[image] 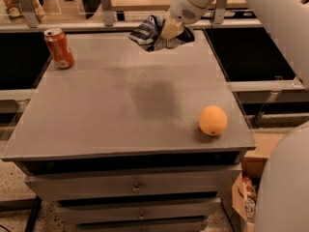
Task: Move blue chip bag near coke can
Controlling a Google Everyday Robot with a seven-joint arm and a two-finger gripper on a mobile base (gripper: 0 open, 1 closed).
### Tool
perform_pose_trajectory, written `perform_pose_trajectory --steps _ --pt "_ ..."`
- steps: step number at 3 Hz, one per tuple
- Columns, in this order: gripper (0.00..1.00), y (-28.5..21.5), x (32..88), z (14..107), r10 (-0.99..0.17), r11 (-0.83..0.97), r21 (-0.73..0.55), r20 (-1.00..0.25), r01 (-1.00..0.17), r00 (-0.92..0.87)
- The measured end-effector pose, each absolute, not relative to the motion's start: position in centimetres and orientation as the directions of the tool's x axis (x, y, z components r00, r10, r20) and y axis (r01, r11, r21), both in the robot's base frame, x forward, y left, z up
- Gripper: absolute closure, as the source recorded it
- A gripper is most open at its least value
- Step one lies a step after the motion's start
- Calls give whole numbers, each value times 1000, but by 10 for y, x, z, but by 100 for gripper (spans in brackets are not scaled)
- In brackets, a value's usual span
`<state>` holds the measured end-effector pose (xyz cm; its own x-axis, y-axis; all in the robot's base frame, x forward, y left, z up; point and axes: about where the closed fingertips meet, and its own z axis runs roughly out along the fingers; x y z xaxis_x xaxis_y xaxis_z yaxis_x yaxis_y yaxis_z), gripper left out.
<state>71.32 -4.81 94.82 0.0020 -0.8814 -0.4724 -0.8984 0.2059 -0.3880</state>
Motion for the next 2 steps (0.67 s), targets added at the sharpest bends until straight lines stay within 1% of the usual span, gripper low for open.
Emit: perform_pose_trajectory --steps 2 --pt "100 41 714 981 -859 124 -428 -497 -895 119"
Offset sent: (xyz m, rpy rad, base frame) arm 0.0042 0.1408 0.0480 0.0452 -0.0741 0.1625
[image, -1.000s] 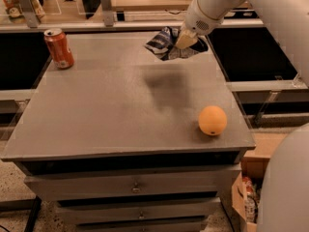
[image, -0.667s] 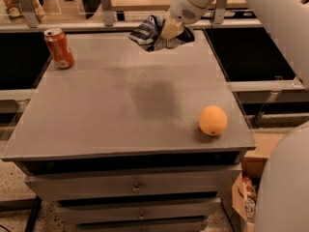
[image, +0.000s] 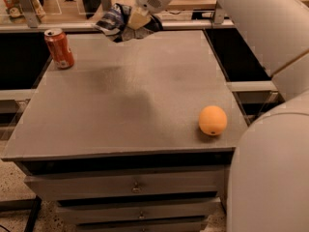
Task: Move blue chip bag near coke can
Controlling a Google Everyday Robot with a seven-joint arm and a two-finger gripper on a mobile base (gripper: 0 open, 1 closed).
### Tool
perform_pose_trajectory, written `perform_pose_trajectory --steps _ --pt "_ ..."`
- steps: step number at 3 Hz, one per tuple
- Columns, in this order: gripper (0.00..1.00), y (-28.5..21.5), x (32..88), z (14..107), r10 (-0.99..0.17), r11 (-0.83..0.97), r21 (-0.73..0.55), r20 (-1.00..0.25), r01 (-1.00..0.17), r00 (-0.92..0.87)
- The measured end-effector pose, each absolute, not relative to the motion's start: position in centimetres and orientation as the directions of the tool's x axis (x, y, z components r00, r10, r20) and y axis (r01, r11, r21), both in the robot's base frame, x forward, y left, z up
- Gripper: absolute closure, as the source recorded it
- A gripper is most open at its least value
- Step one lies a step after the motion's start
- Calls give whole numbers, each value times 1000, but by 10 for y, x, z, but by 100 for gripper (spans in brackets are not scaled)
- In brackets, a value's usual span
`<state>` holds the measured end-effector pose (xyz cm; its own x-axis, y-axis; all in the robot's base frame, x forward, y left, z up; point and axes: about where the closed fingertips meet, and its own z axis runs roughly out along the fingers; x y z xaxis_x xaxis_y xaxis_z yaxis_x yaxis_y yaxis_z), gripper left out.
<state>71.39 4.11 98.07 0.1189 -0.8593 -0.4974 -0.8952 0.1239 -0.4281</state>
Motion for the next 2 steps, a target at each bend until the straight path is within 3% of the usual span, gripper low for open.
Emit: perform_pose_trajectory --steps 2 --pt "59 97 732 959 -849 101 -385 -514 -917 123"
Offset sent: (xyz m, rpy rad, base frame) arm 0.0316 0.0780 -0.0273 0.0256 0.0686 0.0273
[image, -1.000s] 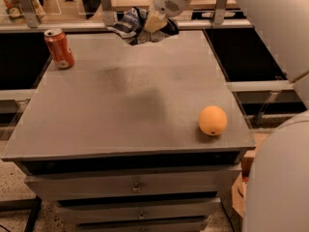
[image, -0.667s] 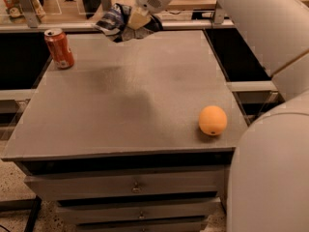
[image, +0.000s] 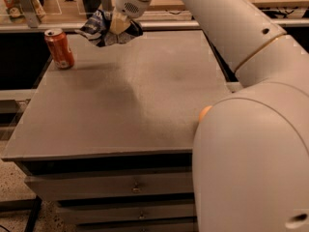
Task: Move blue chip bag near coke can
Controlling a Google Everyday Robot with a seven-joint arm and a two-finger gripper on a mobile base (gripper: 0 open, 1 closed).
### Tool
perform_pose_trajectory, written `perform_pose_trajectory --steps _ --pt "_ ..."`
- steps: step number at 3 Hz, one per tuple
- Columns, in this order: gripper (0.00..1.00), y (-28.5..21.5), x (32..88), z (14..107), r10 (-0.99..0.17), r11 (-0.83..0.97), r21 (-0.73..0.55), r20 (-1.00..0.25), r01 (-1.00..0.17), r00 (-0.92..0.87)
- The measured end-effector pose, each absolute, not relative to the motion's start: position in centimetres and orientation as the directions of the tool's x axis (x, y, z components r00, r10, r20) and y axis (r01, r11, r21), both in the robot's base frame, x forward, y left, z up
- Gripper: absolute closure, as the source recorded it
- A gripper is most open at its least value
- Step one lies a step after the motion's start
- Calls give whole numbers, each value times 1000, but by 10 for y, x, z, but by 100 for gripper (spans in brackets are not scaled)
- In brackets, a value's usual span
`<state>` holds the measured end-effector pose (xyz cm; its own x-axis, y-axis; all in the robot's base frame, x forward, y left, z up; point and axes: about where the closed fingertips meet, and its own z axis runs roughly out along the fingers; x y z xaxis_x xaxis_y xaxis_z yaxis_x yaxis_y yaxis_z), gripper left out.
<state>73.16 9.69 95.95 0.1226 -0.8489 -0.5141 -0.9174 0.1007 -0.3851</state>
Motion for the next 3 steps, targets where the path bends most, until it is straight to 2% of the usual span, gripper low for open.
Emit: perform_pose_trajectory --steps 2,3 --pt "13 113 737 949 -847 96 -367 -518 -925 118" --pt "0 115 737 946 -847 93 -364 -517 -927 118"
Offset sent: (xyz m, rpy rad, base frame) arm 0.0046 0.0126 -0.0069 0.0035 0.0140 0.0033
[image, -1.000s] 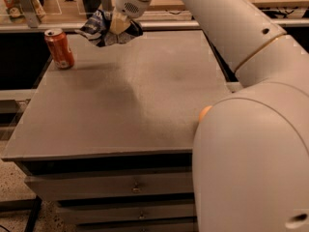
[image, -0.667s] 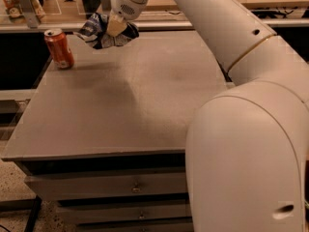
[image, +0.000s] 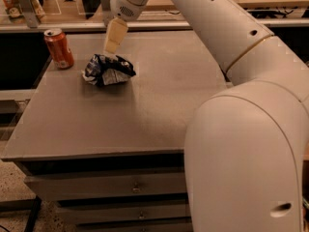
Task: Move blue chip bag near coke can
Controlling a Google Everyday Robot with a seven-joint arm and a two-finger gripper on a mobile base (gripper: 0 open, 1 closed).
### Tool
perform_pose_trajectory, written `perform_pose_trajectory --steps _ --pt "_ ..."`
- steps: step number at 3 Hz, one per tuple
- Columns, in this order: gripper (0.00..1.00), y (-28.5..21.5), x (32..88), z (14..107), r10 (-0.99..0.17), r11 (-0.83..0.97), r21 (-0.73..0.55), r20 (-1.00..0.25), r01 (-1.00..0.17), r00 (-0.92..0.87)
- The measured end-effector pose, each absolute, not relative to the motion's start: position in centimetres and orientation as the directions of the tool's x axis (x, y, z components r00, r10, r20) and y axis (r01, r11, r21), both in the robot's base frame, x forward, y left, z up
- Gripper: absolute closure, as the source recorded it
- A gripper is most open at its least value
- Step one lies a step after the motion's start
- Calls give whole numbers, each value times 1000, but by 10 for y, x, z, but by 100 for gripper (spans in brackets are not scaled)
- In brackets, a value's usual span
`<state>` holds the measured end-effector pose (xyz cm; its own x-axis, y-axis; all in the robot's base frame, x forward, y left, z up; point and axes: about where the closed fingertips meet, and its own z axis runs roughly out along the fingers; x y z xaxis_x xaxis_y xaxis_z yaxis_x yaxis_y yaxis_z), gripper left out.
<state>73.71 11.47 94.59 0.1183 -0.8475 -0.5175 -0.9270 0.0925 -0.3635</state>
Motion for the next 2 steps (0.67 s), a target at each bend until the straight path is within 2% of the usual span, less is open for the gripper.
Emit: perform_pose_trajectory --steps 2 --pt "0 115 728 941 -860 91 -364 -499 -927 112"
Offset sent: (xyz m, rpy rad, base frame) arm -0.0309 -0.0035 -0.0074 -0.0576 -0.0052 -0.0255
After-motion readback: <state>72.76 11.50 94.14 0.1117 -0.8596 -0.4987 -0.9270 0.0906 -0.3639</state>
